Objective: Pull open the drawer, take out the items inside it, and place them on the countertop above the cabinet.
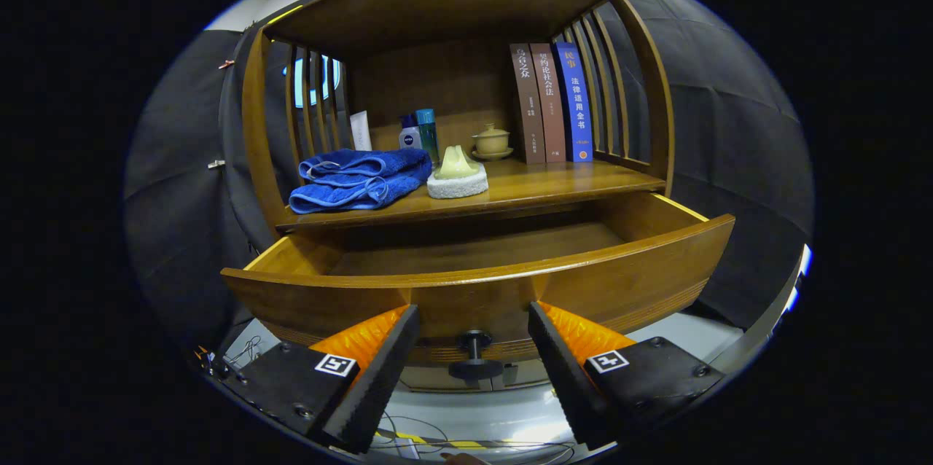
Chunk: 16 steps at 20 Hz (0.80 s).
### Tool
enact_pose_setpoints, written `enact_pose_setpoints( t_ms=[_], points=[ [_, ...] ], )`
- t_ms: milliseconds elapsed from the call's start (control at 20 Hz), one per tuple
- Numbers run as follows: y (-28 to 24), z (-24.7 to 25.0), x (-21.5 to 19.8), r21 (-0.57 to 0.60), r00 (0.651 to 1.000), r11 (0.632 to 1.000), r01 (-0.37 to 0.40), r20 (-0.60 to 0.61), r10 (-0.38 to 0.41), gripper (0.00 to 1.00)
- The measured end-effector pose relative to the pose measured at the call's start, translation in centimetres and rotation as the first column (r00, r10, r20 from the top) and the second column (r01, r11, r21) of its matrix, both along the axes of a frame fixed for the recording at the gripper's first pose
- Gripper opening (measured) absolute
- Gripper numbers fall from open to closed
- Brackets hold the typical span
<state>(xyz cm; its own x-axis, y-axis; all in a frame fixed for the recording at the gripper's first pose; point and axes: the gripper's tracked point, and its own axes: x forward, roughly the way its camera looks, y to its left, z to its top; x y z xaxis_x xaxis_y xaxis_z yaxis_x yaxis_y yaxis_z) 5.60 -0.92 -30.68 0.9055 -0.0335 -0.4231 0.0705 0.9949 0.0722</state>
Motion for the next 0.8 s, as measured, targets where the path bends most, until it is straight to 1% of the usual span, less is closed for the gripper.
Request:
enact_pose_setpoints(
  t_ms=[200,350,600,800],
  points=[
    [-0.4,-0.6,4.0,-0.011,1.000,1.000,-0.007,-0.006,0.007,0.99],
    [-0.5,-0.7,6.2,-0.021,1.000,1.000,-0.001,-0.015,0.001,0.99],
    [-0.3,-1.6,8.5,-0.026,1.000,1.000,0.006,-0.029,-0.007,0.99],
    [-0.3,-1.8,8.9,-0.030,1.000,1.000,0.000,-0.024,0.000,1.00]
  ],
)
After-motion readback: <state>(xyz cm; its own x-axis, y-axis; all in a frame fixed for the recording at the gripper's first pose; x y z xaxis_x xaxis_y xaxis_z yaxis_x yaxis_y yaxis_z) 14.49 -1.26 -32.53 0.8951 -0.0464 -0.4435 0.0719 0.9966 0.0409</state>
